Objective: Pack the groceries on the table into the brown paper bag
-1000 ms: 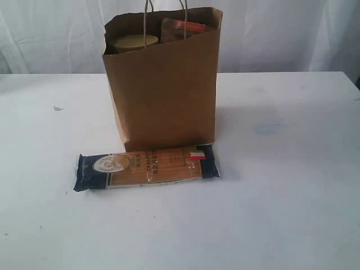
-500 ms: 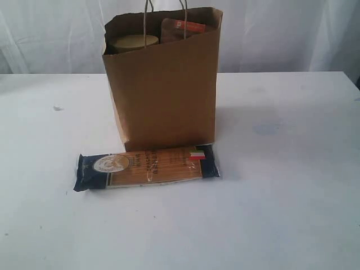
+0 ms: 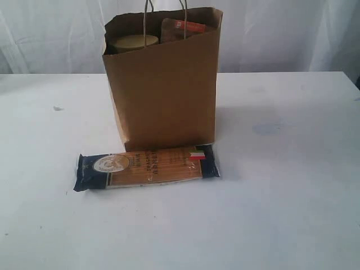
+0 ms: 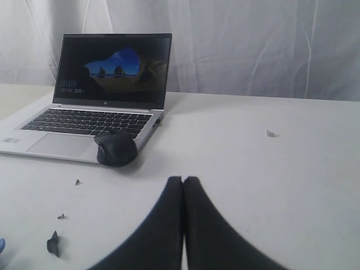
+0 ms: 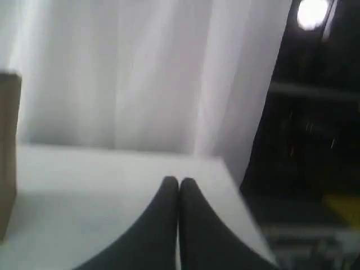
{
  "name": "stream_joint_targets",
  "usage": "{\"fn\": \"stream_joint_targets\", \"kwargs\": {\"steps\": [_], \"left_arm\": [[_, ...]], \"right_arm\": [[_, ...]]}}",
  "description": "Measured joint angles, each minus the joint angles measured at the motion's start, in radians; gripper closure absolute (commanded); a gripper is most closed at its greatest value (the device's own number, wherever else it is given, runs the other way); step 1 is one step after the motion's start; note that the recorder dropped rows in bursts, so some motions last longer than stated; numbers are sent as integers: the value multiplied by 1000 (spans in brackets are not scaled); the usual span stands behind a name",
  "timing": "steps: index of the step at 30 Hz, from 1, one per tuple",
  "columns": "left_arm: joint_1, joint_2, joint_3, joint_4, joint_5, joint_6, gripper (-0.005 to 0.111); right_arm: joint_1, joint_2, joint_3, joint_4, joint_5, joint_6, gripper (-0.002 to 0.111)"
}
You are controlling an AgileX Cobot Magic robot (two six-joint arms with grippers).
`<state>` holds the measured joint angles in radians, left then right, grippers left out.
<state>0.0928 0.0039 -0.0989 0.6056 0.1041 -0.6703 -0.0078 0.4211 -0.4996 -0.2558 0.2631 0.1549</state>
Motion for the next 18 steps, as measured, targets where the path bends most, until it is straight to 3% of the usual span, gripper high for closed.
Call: {"fn": "stream_joint_targets", "kwargs": {"steps": [2,4,7,9,13,18], "left_arm": [[0,0,0,0,0,0,107],[0,0,0,0,0,0,107],[0,0,0,0,0,0,107],[0,0,0,0,0,0,107],[0,0,0,0,0,0,107],[0,0,0,0,0,0,107]], "right_arm": [[0,152,-3,182,133,-44,108],[19,297,-28,448,284,-211,108],[73,512,-78,924,523,-654,108],[94,596,-88,1117,615,-839,108],[120,724,-90,1379,727,-1066,108],[127,816,-90,1658,748,-1147,108]]}}
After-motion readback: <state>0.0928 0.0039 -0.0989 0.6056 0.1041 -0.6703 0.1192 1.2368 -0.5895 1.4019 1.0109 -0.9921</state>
